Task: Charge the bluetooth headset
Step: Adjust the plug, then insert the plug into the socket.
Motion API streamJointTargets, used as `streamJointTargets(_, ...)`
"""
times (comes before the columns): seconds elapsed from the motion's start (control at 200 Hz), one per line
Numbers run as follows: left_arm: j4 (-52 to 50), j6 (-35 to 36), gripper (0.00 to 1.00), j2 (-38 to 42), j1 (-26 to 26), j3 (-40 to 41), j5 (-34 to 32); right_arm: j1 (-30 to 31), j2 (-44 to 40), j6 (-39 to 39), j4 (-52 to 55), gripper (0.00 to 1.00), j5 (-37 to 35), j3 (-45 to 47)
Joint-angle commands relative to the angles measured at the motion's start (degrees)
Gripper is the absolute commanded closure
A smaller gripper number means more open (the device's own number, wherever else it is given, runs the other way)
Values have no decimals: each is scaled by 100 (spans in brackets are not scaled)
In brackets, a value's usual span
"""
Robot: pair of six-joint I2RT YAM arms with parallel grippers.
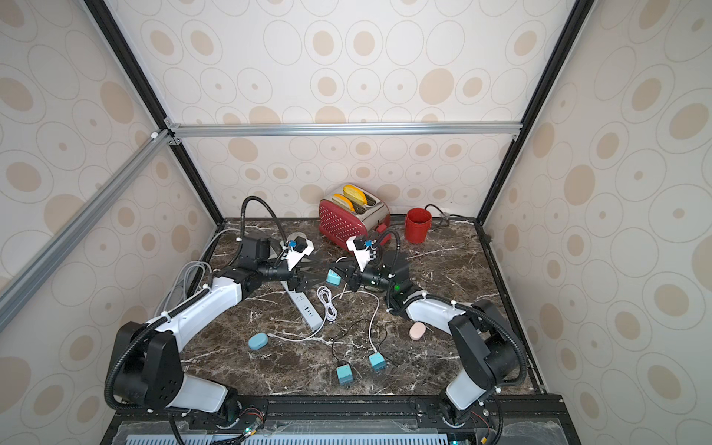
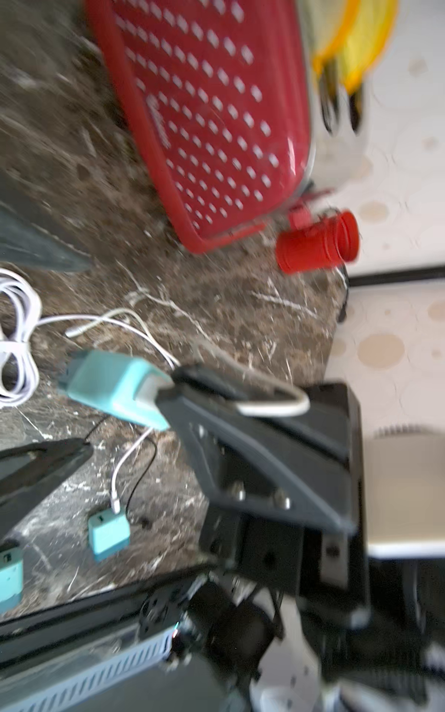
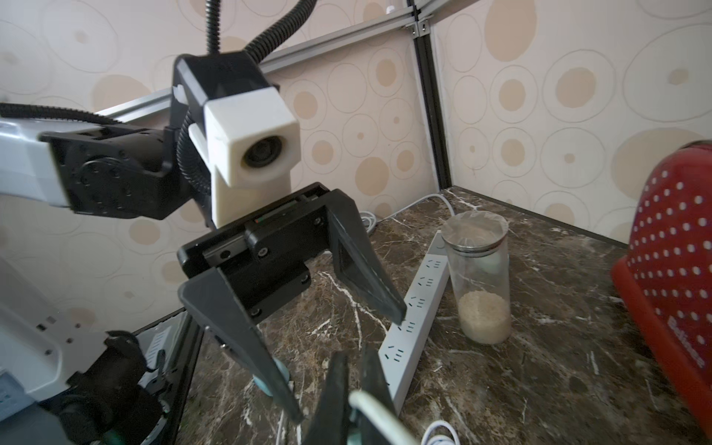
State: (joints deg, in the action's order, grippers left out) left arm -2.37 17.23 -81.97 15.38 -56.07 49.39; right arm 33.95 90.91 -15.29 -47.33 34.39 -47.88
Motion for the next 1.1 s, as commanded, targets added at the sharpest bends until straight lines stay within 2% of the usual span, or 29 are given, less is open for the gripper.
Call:
streamJointTargets(0.0, 394, -1200, 34, 85, -268, 311, -1641, 406, -197, 365, 244, 100, -1525, 102)
streamJointTargets(0.1, 584, -1981, 35, 294, -293, 745, -2801, 767, -150, 193, 325, 100, -2537, 137)
streamJointTargets(0.185, 854, -2494, 34, 532, -299, 1132, -3372, 1105, -54, 183, 530, 100, -3291, 36)
streamJointTargets(0.331, 883, -2878, 34, 863, -298, 1474, -4052, 1570, 241, -24, 959, 100, -4370, -239)
streamJointTargets(0.491, 786, -3074, 34, 910, -298, 1633, -4347, 1956, 636, -336, 845, 100, -5001, -315)
streamJointTargets(0.681, 1296, -3486, 34, 911, -298, 1982, -4469, 2354, 1059, -588, 412, 100, -5643, -346)
streamJointTargets(0.886, 1207, -3244, 33, 1202, -287, 2135, -4921, 2596, 1290, -726, 497, 100, -6064, -605)
streamJointTargets(1.097, 1257, -2944, 33, 1202, -290, 2232, -4958, 2764, 1384, -694, 522, 100, -6200, -775)
